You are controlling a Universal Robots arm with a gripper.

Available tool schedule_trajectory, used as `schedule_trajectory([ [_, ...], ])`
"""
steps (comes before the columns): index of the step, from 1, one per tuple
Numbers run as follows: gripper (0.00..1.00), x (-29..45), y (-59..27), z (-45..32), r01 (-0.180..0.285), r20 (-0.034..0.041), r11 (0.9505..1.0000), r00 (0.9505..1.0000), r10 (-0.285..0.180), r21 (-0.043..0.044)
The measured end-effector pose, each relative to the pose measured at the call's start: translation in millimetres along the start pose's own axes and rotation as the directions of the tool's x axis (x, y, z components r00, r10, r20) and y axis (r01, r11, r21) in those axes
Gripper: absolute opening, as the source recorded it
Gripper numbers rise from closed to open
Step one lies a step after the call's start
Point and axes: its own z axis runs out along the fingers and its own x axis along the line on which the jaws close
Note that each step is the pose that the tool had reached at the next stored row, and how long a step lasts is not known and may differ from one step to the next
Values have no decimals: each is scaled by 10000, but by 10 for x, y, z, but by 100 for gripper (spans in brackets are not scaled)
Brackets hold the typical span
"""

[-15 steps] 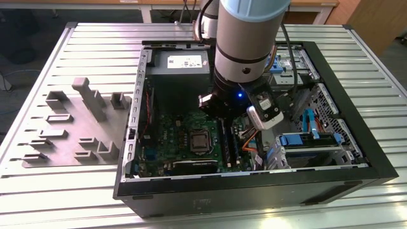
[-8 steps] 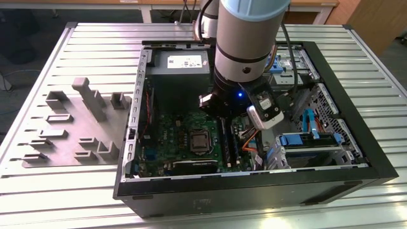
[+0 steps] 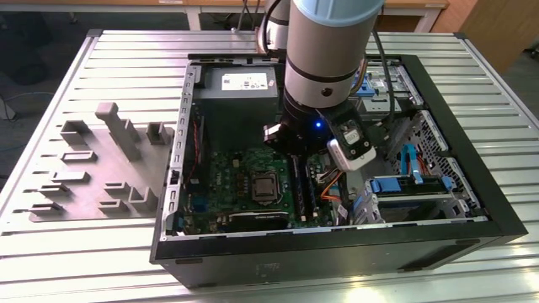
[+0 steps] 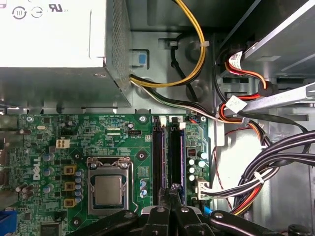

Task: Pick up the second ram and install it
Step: 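Press down the second ram until it locks into place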

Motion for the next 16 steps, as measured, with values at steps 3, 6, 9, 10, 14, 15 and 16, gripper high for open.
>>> schedule_trajectory([
  [3, 11, -1, 2, -22, 0, 0, 10000, 10000, 0, 5],
  [6, 11, -1, 2, -22, 0, 0, 10000, 10000, 0, 5],
  [9, 11, -1, 2, -22, 1, 1, 10000, 10000, -1, 5],
  [10, 11, -1, 4, -21, 0, 1, 10000, 10000, 0, 4],
  [14, 11, 0, 38, -15, 0, 1, 10000, 10000, 0, 4],
  [15, 11, 1, 50, -13, 0, 1, 10000, 10000, 0, 3],
  [16, 11, 1, 61, -10, 0, 2, 10000, 10000, 0, 3],
])
